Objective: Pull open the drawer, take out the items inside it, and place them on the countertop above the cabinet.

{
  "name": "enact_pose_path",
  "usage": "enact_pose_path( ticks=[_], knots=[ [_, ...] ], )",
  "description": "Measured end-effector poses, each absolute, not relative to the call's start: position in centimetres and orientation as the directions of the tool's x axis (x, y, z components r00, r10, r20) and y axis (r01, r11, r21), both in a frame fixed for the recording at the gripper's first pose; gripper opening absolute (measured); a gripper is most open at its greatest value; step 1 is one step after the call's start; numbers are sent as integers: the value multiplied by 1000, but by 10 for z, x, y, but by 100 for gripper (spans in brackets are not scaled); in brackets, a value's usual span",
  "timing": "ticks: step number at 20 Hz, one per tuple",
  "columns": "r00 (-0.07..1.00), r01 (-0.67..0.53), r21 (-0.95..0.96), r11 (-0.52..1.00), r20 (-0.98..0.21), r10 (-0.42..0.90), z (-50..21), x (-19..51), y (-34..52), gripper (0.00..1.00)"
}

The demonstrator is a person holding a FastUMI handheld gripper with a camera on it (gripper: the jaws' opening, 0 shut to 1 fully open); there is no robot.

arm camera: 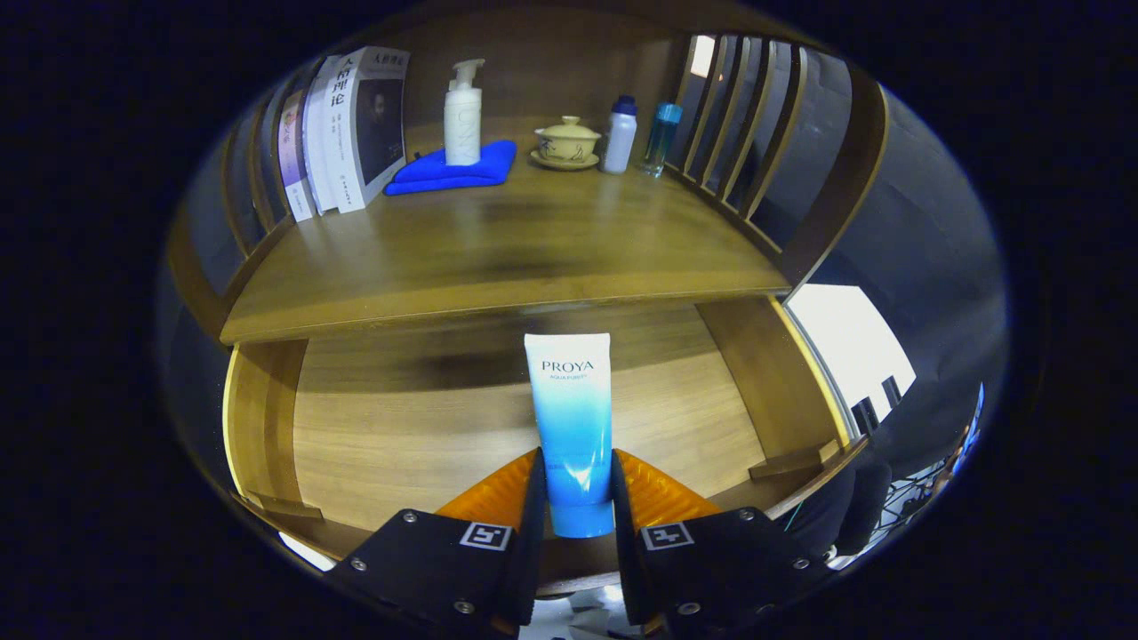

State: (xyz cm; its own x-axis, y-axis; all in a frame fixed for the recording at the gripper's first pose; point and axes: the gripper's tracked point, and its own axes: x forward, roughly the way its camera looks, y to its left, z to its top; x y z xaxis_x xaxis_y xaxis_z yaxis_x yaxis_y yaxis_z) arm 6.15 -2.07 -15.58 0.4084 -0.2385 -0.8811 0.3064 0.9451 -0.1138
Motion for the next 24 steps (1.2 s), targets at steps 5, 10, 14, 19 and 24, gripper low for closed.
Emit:
enact_pose_path(
  ticks=[5,10,14,19,24],
  knots=[
    [457,304,-132,943,-848,-266,-133,71,-30,39],
    [516,285,-129,950,-814,-265,-114,98,-30,39],
    [581,267,-119,956,-772,-258,-100,130,-26,39],
    [634,217,-107,970,-740,-223,-98,177,-14,39],
    [653,206,-74,976,-732,-194,-112,223,-16,39]
  ],
)
